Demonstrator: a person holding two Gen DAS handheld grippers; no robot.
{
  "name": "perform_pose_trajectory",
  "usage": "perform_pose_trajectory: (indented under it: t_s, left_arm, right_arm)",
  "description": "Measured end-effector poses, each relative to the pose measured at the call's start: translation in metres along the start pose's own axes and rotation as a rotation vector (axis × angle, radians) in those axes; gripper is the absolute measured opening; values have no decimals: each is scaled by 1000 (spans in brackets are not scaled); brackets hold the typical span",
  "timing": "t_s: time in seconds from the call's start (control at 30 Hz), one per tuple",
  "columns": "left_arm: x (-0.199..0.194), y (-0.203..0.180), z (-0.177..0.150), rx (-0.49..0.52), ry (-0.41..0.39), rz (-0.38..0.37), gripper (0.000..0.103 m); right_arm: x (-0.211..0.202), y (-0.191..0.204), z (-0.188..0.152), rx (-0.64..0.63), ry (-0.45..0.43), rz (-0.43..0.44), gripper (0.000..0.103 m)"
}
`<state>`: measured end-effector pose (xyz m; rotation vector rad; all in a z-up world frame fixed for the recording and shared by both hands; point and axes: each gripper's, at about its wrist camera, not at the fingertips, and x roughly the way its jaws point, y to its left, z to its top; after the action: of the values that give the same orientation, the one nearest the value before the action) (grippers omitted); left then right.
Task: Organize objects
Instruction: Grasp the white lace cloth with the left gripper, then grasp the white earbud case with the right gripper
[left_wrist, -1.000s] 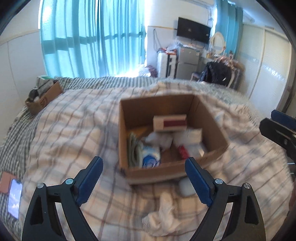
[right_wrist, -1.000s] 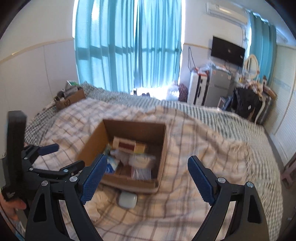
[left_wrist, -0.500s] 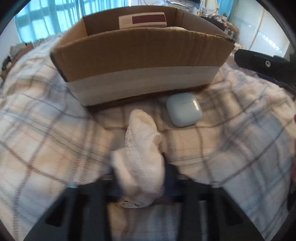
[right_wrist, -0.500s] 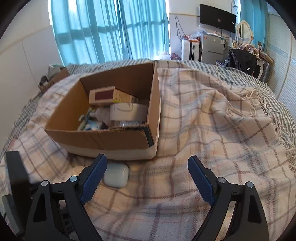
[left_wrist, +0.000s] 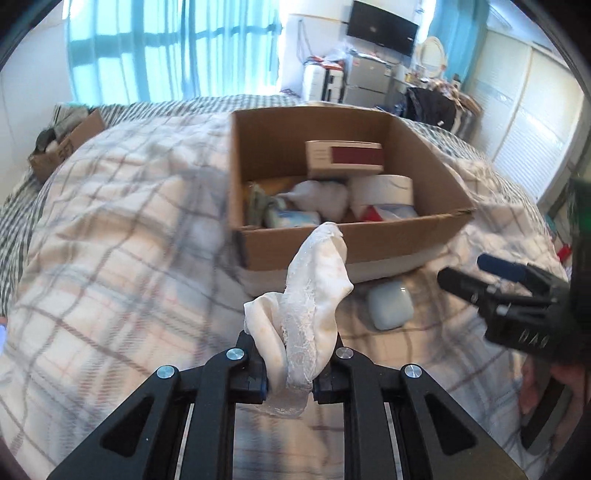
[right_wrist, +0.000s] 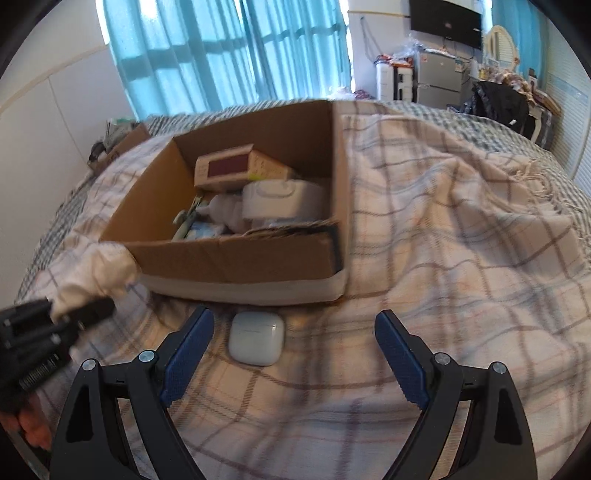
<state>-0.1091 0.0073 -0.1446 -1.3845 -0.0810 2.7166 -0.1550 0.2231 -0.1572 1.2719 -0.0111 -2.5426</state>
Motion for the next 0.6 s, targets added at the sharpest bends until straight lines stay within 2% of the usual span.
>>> perform_pose_trajectory:
  t_s: [0.1, 0.2, 0.3, 0.37, 0.43, 0.53, 0.6]
  left_arm:
    - [5, 11, -8, -19, 15, 21, 16]
    - [21, 21, -9, -56, 53, -8, 16]
    - [31, 23, -12, -71, 70, -25, 16]
    - [33, 23, -14, -75, 70, -40, 16]
    - [33, 22, -15, -73, 69, -51, 16]
    - [33, 22, -17, -77, 65, -61, 16]
    - [31, 23, -18, -79, 58, -61, 16]
  right_arm:
    - [19, 15, -1, -46, 47, -16, 89]
    - [41, 30, -4, -79, 97, -36, 88]
    - [64, 42, -7, -115, 157, -48, 78]
    - [76, 46, -10, -124, 193, -57, 75]
    - [86, 49, -13, -142, 224, -84, 63]
    - [93, 54, -17, -174, 249, -126, 53]
    - [90, 56, -19, -190, 243, -140, 52]
